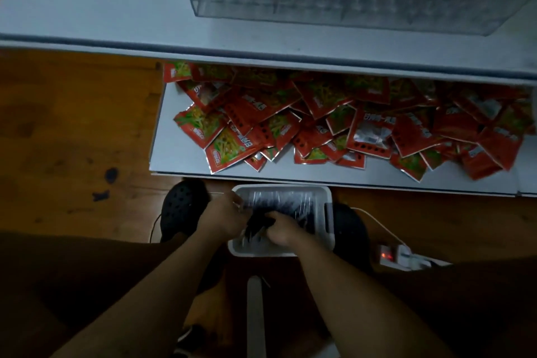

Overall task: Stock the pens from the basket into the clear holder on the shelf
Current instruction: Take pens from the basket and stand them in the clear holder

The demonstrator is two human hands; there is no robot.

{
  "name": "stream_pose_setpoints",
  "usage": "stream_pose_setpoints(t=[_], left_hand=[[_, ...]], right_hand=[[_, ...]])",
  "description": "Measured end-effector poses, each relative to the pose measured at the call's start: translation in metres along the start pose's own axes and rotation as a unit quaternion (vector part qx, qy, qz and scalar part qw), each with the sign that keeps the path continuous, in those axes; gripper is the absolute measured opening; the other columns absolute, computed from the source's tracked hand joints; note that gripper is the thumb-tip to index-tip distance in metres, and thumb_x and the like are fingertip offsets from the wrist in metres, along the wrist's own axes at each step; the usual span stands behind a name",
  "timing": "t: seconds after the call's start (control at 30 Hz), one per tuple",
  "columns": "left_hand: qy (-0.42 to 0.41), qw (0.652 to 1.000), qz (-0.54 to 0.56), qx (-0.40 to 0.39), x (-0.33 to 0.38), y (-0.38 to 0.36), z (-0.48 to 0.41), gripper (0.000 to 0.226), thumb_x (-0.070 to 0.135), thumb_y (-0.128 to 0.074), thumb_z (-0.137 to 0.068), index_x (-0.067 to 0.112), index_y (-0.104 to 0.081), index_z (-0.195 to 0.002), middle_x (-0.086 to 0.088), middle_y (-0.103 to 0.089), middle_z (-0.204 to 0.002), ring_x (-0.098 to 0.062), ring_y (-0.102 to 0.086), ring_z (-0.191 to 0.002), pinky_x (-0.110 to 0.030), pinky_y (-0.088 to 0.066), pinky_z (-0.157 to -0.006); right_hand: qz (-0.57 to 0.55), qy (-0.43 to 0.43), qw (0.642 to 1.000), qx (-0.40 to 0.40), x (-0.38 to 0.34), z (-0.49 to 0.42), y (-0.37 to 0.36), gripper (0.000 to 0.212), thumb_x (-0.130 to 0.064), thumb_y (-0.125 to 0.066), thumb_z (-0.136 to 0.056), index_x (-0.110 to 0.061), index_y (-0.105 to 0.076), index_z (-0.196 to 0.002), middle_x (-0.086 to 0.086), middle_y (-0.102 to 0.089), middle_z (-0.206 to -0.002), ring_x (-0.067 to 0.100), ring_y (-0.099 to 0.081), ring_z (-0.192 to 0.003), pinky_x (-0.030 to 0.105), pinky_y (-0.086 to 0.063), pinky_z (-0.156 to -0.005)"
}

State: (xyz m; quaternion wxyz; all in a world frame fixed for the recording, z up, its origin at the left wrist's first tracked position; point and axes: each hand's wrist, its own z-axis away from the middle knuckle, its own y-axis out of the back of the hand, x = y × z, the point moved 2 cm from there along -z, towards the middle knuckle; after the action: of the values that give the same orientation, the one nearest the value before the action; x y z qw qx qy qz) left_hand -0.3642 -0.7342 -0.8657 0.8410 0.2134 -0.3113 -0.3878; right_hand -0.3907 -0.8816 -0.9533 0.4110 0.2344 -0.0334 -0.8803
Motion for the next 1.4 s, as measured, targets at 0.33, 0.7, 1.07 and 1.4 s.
stream_pose_setpoints(t=[0.33,0.7,1.07,1.4], left_hand=[[0.041,0.999,0.008,-0.022,-0.011,-0.015,-0.018,0.045,0.042,-0.065,-0.082,0.024,-0.053,-0.121,-0.004,-0.068,-0.111,-0.025,-0.063,-0.101,-0.04,-0.051,-0.091],[0.014,1.0,-0.017,-0.002,-0.011,-0.009,-0.011,0.047,0.045,-0.06,-0.084,0.026,-0.049,-0.125,0.0,-0.068,-0.113,-0.024,-0.062,-0.106,-0.042,-0.047,-0.096],[-0.063,0.996,-0.044,0.043,0.021,0.03,0.045,0.053,0.047,-0.059,-0.085,0.023,-0.048,-0.131,-0.003,-0.065,-0.12,-0.026,-0.058,-0.113,-0.044,-0.042,-0.102],[-0.232,0.952,0.042,0.196,0.091,0.122,0.127,0.038,0.038,-0.066,-0.086,0.018,-0.058,-0.117,0.002,-0.065,-0.105,-0.021,-0.06,-0.101,-0.025,-0.04,-0.077]], right_hand=[[0.005,-0.022,0.999,-0.033,-0.01,-0.046,-0.018,0.035,-0.033,-0.065,-0.086,-0.008,-0.07,-0.111,0.015,-0.069,-0.108,0.028,-0.065,-0.099,0.038,-0.054,-0.089],[-0.131,-0.038,0.978,0.158,0.015,-0.014,0.002,0.027,-0.023,-0.069,-0.087,-0.015,-0.072,-0.112,0.006,-0.072,-0.105,0.02,-0.067,-0.094,0.028,-0.054,-0.084],[-0.233,-0.005,0.946,0.225,-0.003,0.053,0.026,0.035,-0.005,-0.07,-0.071,-0.017,-0.051,-0.098,0.01,-0.064,-0.096,0.028,-0.065,-0.085,0.047,-0.06,-0.073],[-0.224,0.279,0.887,0.291,-0.085,0.197,0.074,0.03,-0.019,-0.07,-0.087,-0.013,-0.047,-0.068,0.005,-0.05,-0.061,0.023,-0.052,-0.061,0.036,-0.048,-0.056]])
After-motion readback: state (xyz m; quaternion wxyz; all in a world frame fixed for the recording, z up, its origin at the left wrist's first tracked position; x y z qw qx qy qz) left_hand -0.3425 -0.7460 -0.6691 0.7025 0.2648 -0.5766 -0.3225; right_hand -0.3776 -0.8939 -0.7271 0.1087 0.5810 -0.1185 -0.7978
